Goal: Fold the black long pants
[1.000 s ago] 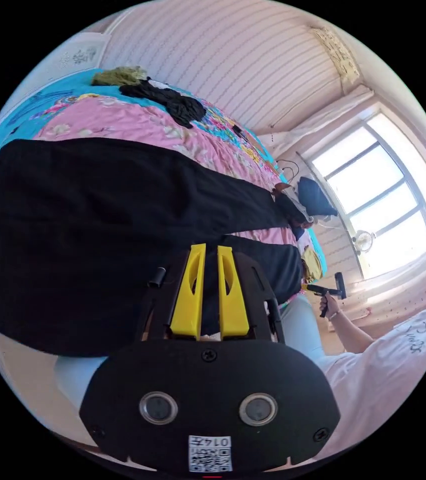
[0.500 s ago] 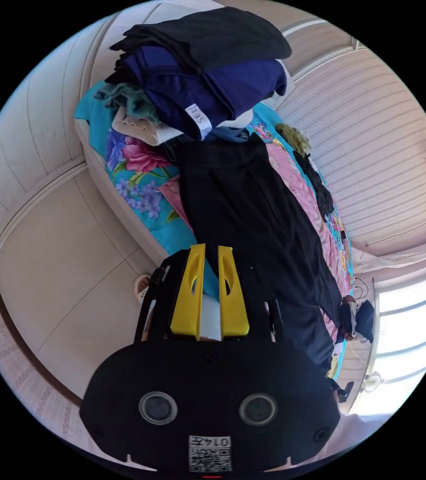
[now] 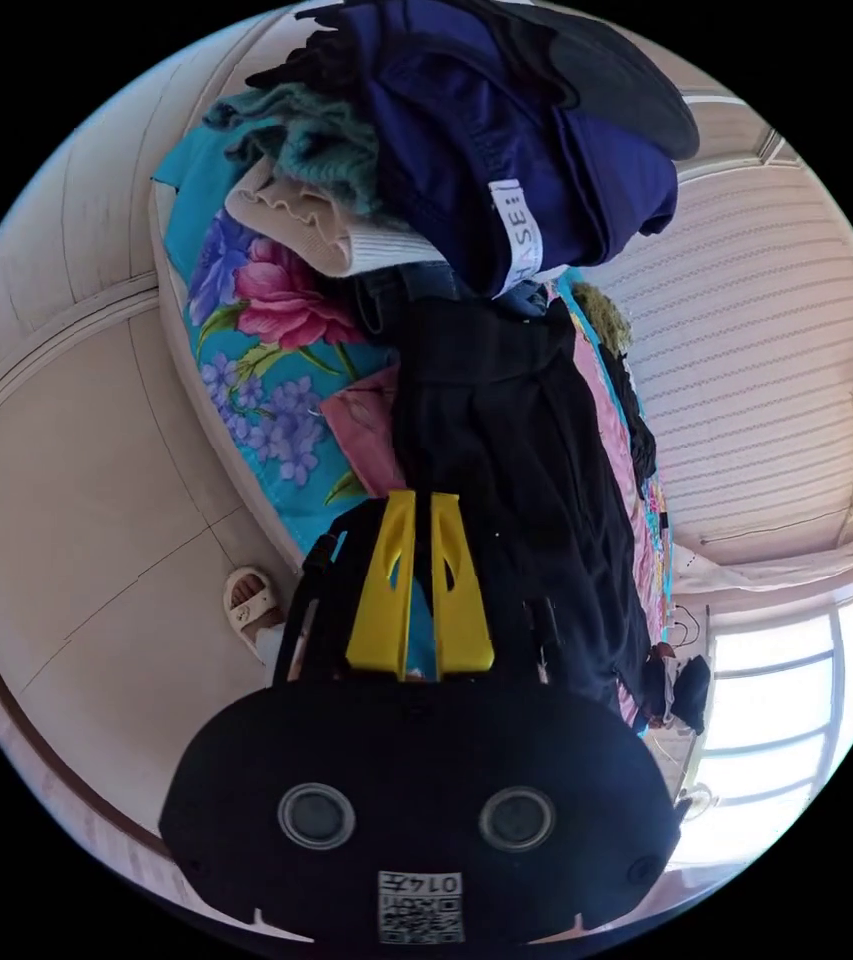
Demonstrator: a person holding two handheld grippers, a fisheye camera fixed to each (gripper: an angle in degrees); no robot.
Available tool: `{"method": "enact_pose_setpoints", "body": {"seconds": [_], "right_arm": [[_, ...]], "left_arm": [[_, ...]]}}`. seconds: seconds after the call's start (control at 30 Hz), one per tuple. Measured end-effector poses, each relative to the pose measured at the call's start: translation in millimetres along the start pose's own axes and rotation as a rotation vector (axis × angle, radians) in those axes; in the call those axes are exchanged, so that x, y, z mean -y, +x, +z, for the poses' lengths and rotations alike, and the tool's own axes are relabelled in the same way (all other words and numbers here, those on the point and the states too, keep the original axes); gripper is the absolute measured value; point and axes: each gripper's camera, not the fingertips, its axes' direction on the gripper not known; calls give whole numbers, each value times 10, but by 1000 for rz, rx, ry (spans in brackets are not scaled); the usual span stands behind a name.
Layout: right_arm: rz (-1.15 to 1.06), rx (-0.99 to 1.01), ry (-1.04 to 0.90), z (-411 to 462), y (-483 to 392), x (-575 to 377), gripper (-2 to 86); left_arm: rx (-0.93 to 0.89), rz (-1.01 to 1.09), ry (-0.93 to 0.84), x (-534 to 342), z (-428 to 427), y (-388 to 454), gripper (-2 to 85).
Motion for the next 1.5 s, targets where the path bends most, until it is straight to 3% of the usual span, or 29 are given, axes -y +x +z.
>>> {"method": "enact_pose_setpoints", "body": {"seconds": [0.37,0.57,0.73,0.9,1.03,1.17,1.37,1.5], "right_arm": [[-132,-123,114,116,-704,890,6],[-254,-232,140,293,-1190,1711,7],[-286,-312,105,567,-1452,2429,13],[-157,-258,52,966,-1344,3001,67],[-159,-130,126,981,-1139,2774,103],[-133,-13,192,1046,-730,2023,108],[168,211,208,1708,100,1058,111],[264,298,353,1859,256,1009,113]], "left_arm": [[-159,300,100,512,-746,785,-10],[32,471,88,964,-452,1677,-9],[28,442,101,1428,-70,2125,-4],[125,341,61,1715,436,2316,57],[163,473,123,1479,347,2375,69],[82,515,153,1003,23,2094,71],[37,249,24,431,237,1139,85],[-30,133,-14,365,539,919,111]]}}
